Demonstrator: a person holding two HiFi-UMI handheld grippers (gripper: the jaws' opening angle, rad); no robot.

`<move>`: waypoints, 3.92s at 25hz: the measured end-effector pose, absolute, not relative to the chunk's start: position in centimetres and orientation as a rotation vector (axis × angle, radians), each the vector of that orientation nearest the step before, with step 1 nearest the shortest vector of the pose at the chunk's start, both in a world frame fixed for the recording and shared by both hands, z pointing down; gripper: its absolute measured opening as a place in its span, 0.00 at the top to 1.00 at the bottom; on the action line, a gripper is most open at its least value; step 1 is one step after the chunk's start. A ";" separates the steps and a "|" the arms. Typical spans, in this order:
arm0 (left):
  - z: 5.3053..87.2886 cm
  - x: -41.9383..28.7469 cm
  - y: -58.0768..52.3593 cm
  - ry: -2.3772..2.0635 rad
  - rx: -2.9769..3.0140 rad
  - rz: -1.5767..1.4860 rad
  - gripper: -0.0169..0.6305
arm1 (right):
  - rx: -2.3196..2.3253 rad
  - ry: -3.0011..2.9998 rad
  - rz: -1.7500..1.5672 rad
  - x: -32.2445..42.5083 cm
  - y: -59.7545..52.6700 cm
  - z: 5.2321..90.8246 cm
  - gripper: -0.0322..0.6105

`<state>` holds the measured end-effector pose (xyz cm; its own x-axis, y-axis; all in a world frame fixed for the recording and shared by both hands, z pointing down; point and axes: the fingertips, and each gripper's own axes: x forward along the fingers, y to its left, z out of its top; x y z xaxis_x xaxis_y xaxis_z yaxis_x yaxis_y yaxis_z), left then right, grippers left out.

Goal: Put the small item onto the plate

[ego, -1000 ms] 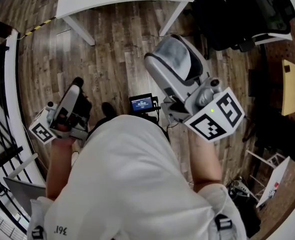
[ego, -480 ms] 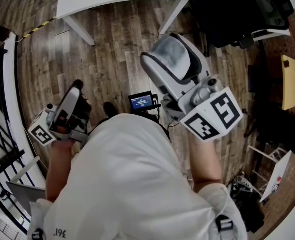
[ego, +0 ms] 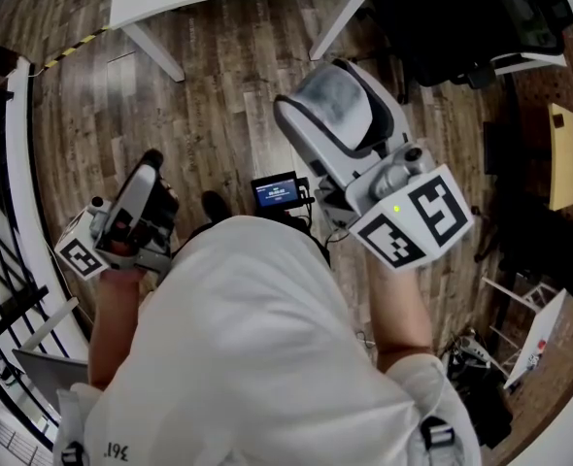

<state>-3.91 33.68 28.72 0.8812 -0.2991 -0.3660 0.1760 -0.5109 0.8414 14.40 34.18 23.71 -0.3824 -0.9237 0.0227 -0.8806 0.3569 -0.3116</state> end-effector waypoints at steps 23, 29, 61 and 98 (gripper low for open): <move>29.2 1.5 34.3 -0.102 2.029 -0.589 0.80 | -1.670 2.461 -0.432 20.2 35.0 25.4 0.44; 29.7 3.9 34.1 -0.112 2.028 -0.591 0.80 | -1.663 2.472 -0.453 22.5 34.2 26.5 0.44; 29.4 -11.7 -2.7 -0.028 1.990 -0.574 0.80 | -1.857 2.525 -0.436 6.8 -1.4 26.3 0.44; 30.8 -10.7 -15.3 -0.411 1.973 -0.763 0.80 | -1.534 2.951 -0.479 8.0 -23.7 33.9 0.44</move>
